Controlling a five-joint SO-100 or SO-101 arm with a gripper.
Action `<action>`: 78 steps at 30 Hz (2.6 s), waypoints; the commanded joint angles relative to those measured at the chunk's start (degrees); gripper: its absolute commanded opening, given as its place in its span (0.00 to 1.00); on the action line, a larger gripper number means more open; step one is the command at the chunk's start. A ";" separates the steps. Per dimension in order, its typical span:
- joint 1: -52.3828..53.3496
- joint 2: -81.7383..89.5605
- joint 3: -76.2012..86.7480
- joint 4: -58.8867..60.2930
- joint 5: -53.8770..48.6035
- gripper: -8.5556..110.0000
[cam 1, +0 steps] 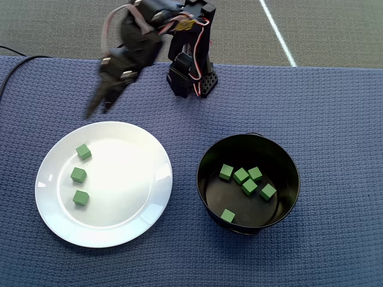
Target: Pick up the items on the white plate and put them in the black container.
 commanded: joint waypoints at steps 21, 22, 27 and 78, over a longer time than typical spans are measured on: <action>5.80 -26.02 21.09 -19.42 23.38 0.29; 5.89 -26.46 21.09 -19.51 23.38 0.29; 6.24 -28.21 20.30 -21.45 22.50 0.29; 10.02 -30.76 16.00 -15.82 20.48 0.07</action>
